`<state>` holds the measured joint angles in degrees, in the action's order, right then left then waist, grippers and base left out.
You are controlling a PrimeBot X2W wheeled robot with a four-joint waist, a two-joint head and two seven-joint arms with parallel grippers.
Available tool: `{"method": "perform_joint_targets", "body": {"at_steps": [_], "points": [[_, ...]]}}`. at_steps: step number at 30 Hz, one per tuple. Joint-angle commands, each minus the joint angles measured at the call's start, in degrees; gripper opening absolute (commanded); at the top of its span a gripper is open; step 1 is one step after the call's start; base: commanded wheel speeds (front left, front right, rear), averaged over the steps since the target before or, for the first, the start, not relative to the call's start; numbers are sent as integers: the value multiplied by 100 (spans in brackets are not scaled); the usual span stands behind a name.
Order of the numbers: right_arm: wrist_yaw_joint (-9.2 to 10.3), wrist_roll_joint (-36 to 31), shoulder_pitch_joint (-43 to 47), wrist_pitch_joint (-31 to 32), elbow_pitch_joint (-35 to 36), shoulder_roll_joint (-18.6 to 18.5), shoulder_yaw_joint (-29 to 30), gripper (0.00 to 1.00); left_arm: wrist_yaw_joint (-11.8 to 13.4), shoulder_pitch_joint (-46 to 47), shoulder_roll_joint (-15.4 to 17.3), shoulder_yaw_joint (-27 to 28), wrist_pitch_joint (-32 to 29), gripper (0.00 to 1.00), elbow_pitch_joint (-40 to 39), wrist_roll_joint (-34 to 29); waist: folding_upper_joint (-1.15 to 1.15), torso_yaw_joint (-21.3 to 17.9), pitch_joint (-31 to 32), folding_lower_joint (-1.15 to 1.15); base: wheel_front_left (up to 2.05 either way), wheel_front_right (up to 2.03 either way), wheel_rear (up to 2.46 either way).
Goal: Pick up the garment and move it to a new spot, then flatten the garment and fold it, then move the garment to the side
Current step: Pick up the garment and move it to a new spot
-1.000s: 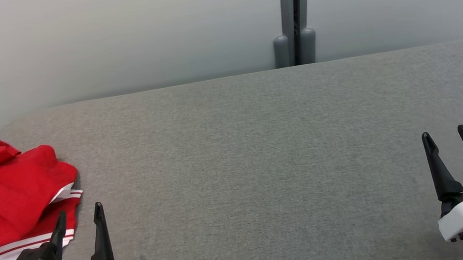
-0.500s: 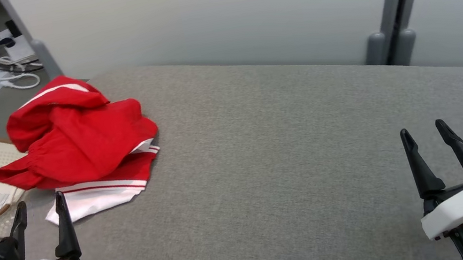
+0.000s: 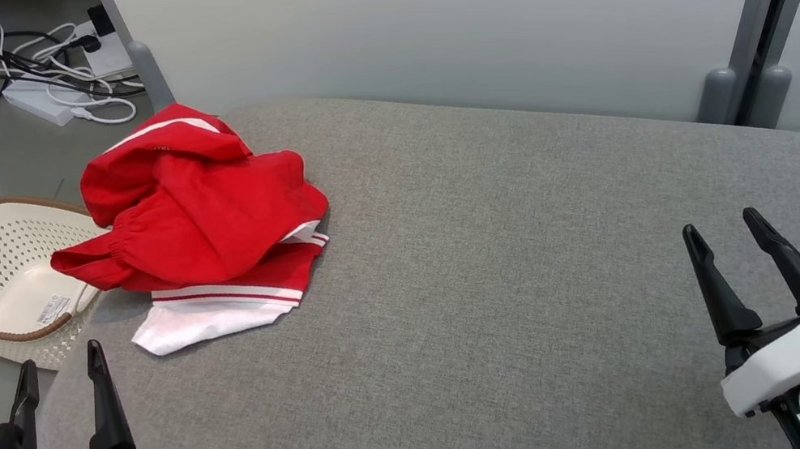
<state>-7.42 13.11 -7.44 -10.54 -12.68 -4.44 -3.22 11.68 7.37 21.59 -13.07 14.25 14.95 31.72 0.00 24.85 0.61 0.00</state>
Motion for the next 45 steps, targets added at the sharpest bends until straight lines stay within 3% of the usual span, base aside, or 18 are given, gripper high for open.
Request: {"method": "perform_joint_targets", "body": {"at_steps": [1,18,27,34,45], "points": [[-12,17,60,37,15,-52,1,100,46,-63,41,2,5,100,-38,1,0,-2,2,0,0,0,0],[-13,34,32,104,122,-95,1,100,53,112,-11,-1,3,100,-219,46,0,-46,-129,0,0,0,0],[-13,-77,-322,352,470,-246,-115,100,-116,868,-154,253,73,100,-263,60,0,-325,-773,0,0,0,0],[-13,-174,-708,525,845,-344,-242,100,-489,1752,-242,397,78,100,519,217,0,-725,-1621,0,0,0,0],[-13,-219,-1113,634,1054,-446,-362,100,-1475,3127,-284,298,-444,100,3222,719,0,-1093,-2399,0,0,0,0]]}}
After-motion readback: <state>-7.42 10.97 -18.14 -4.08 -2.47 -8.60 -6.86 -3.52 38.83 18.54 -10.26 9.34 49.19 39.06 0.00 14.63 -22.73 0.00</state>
